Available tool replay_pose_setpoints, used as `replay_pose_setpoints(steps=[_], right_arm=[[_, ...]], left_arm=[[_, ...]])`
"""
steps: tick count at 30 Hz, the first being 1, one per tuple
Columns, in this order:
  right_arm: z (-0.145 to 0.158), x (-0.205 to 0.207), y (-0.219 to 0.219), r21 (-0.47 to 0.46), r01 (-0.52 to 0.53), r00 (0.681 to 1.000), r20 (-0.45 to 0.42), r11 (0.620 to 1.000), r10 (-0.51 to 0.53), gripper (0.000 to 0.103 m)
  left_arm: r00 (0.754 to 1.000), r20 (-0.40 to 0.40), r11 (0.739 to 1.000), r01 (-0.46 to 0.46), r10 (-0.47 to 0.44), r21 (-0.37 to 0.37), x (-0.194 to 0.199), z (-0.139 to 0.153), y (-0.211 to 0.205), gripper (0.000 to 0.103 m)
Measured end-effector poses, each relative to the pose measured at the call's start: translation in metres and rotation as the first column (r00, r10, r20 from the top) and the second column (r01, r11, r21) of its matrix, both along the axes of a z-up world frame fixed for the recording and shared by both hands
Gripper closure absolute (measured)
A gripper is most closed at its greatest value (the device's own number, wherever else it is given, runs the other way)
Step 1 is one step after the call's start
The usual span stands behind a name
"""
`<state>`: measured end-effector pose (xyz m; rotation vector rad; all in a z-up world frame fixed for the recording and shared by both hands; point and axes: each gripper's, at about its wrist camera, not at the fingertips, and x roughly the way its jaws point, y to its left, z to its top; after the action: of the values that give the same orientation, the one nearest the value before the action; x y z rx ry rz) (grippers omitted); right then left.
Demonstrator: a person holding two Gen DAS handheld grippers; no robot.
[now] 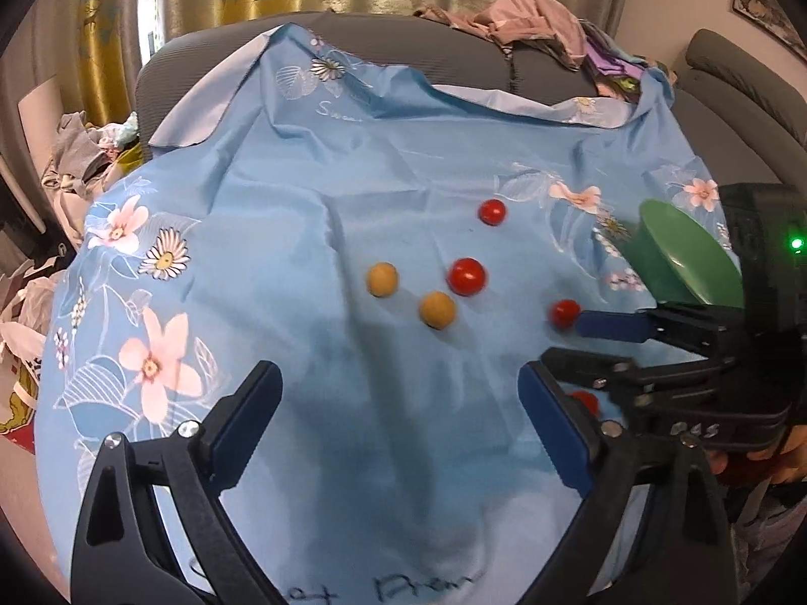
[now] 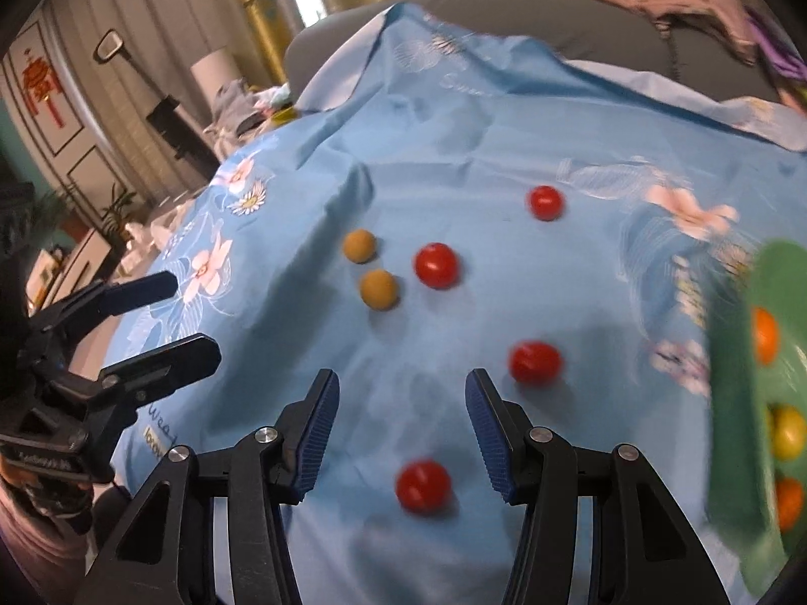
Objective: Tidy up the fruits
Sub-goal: 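Withdraw both tools from the bowl toward the kumquats and tomatoes, then grasp a yellow kumquat with the right tool while the left tool grasps another kumquat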
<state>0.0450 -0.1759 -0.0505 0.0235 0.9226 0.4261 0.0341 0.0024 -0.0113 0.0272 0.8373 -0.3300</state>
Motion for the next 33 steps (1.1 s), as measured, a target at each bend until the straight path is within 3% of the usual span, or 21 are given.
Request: replay_pose_setpoints(steps=[10, 17, 21, 24, 27, 33], right_arm=[[-0.027, 0.061, 0.048, -0.071, -0.079, 0.996, -0.055, 0.994, 0.075, 0.053], [-0.036, 0.076, 0.059, -0.097, -0.105, 0.993, -0.071, 0.990, 0.099, 0.074], [-0.036, 0.079, 0.052, -0.093, -0.097, 0.994, -0.063, 0.991, 0.091, 0.074], [-0.035, 0.083, 0.037, -0.039, -0.066, 0.995, -0.078, 0.997, 0.063, 0.074], [-0.033, 0.083, 0.020, -0.051, -0.011, 0.998, -0.062, 0.999, 0.007, 0.074], [-0.029, 0.075, -0.010, 0.008, 0.045, 0.997, -0.056, 0.999, -0.044, 0.074]], left_arm=[[0.999, 0.003, 0.999, -0.038, 0.038, 0.007, 0.023, -0.002, 0.020, 0.008], [0.999, -0.008, 0.999, -0.034, 0.034, 0.006, 0.034, -0.006, 0.023, 0.013], [1.000, -0.004, 1.000, -0.008, 0.008, 0.009, 0.038, -0.005, 0.015, 0.015], [1.000, -0.004, 0.999, 0.030, -0.030, 0.012, 0.044, -0.006, 0.004, 0.016], [0.996, -0.029, 0.997, 0.083, -0.083, -0.001, 0.056, -0.010, -0.010, 0.029], [0.988, -0.067, 0.990, 0.140, -0.139, 0.004, 0.081, -0.019, -0.031, 0.032]])
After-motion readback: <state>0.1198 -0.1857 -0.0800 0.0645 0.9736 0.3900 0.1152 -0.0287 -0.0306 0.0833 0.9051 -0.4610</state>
